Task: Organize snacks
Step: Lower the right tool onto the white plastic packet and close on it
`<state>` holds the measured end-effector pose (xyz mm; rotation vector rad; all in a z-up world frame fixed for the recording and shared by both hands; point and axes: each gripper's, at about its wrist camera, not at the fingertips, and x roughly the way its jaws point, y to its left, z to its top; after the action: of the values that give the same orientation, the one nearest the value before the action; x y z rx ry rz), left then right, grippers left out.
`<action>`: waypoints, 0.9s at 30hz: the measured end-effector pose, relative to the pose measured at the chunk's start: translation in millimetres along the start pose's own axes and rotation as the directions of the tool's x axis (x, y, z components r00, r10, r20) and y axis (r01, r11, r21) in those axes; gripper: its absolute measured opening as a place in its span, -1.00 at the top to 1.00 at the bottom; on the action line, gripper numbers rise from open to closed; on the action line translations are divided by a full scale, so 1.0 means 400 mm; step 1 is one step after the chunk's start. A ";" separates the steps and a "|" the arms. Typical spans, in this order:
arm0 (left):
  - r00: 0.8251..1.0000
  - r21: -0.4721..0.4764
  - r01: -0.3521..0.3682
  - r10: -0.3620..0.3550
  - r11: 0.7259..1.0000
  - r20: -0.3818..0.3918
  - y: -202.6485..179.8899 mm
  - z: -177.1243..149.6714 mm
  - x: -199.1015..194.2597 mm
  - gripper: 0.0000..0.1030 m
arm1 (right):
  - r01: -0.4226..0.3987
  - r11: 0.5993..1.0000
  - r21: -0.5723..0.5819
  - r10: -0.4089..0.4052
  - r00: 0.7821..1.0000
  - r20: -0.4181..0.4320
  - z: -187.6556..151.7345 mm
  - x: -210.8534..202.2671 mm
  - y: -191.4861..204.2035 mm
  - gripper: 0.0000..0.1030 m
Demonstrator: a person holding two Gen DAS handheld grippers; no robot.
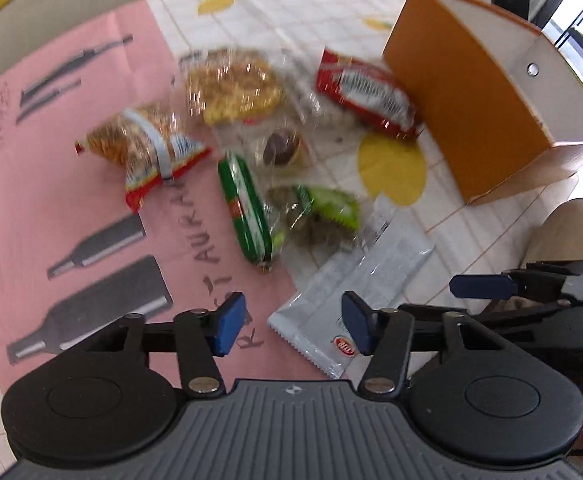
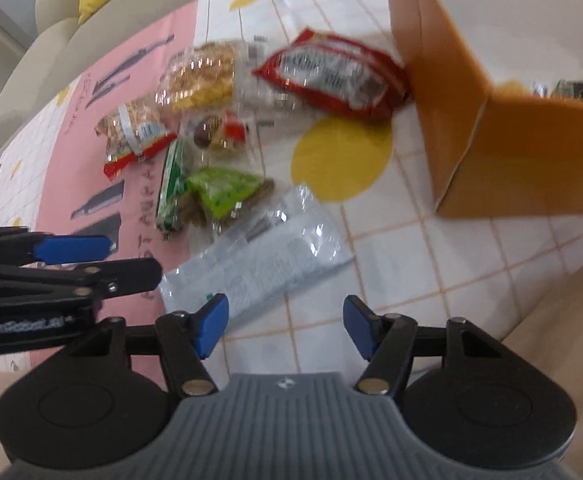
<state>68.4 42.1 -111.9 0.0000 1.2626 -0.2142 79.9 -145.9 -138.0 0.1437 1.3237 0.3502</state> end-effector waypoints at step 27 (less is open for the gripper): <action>0.971 -0.151 0.221 -0.231 0.963 -0.055 -0.049 -0.015 0.075 0.39 | 0.069 0.996 -0.052 -0.062 0.992 0.113 0.076 0.004 -0.020 -0.03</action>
<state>68.2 18.9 -139.7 -0.2645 1.3481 -0.3221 110.9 -149.9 -134.5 0.0714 1.2043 0.3189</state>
